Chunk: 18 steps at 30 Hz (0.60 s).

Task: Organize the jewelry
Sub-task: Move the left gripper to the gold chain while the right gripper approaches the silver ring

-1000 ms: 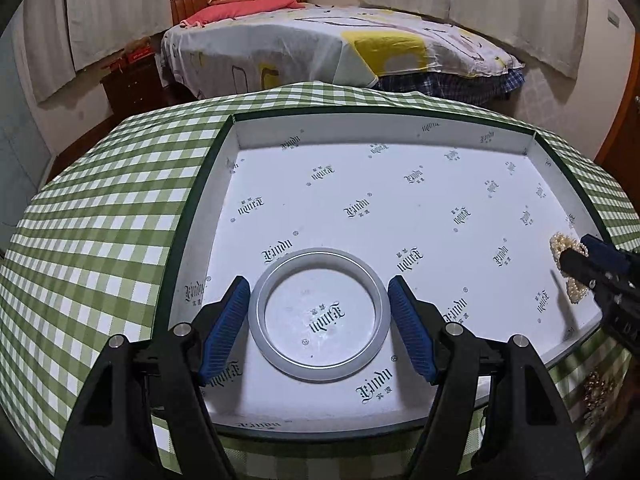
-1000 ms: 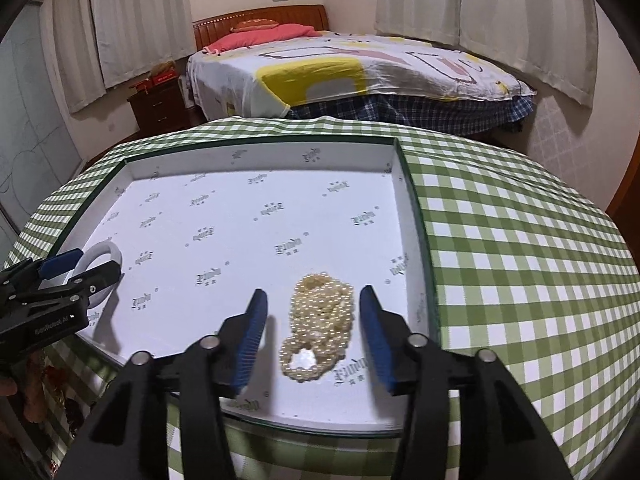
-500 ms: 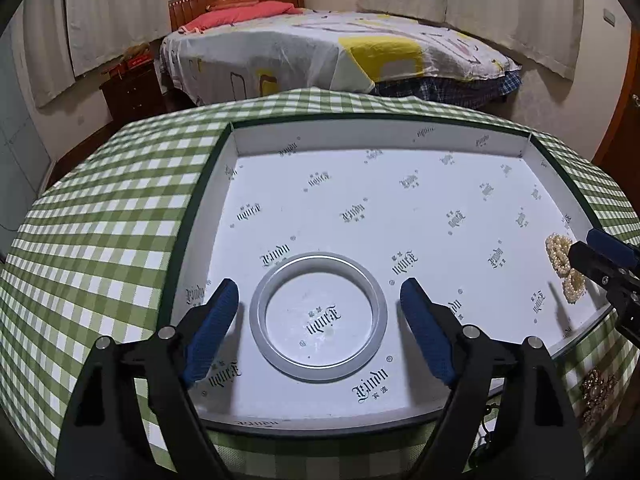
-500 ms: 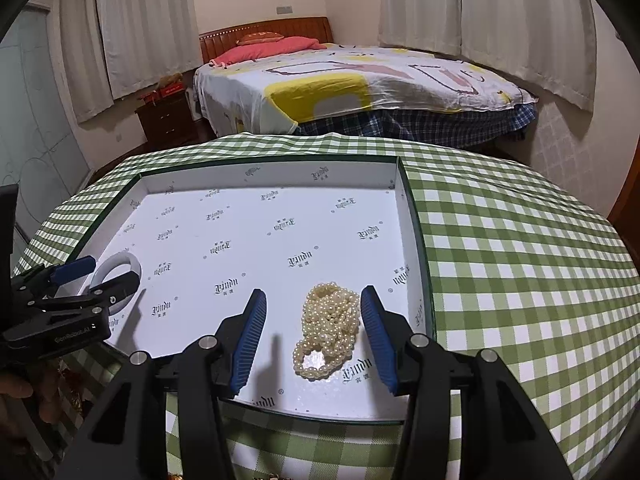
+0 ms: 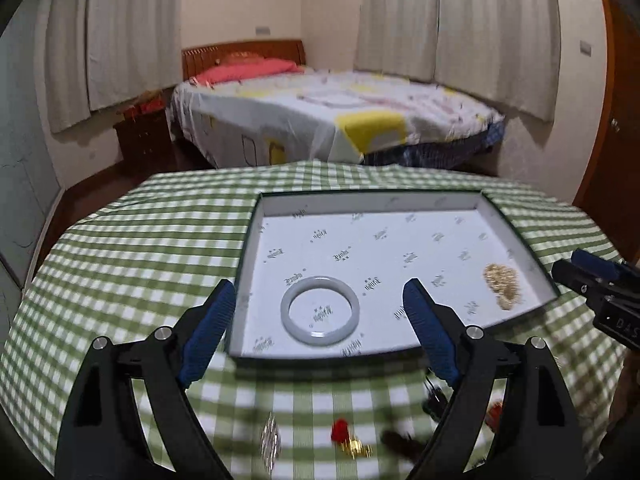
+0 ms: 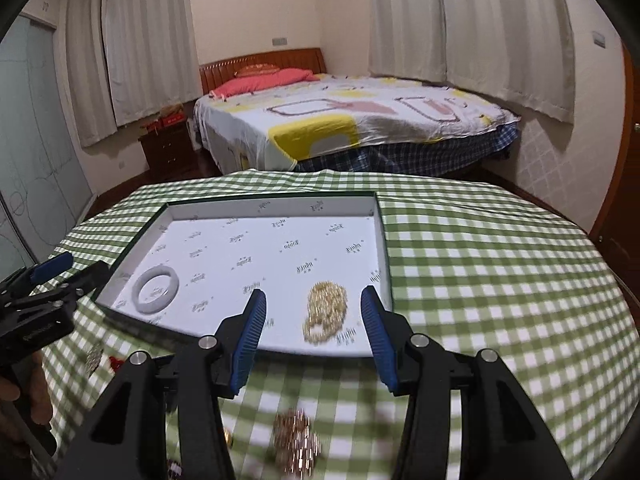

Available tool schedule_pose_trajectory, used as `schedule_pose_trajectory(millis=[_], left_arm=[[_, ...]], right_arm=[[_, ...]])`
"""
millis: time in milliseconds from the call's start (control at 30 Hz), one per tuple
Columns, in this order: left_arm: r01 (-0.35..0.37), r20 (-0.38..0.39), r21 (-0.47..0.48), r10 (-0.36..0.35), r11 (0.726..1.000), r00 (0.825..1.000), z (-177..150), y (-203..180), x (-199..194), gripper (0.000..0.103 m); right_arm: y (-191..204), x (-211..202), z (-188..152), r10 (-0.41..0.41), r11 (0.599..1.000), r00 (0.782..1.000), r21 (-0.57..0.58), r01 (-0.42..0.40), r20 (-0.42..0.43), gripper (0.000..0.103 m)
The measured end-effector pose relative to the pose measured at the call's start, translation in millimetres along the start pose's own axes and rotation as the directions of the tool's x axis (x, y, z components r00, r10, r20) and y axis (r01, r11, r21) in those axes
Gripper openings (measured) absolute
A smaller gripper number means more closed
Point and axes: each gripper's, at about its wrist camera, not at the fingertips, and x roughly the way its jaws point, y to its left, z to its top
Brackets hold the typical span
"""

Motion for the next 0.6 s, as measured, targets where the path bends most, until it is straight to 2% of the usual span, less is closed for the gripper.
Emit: schedule_pose_trajectory(millis=[167, 300, 467, 600], left_arm=[[-0.030, 0.069, -0.005, 0.031, 1.000, 0.997, -23.9, -2.4, -43.9, 0.084], [-0.050, 0.093, 0.001, 0.050, 0.999, 0.994, -46.9, -5.1, -68.3, 0.084], [-0.058, 0.089, -0.002, 0.058, 0.998, 0.994, -76.5, -7.3, -88.1, 0.084], [-0.065, 0.047, -0.013, 0.066, 0.998, 0.997, -97.4, -2.3, -92.4, 0.084]], right_arm=[[0.9, -35.5, -29.2, -0.037, 0.999, 0.999, 0.010, 0.036, 0.031, 0.052], [-1.5, -57.1, -57.5, -0.055, 0.998, 0.997, 0.026, 0.054, 0.044, 0.052], [-6.0, -69.6, -92.0, -0.086, 0.996, 0.996, 0.030, 0.086, 0.025, 0.052], [-16.8, -70.7, -116.1, -0.095, 0.994, 0.995, 0.056, 0.096, -0.018, 0.052]])
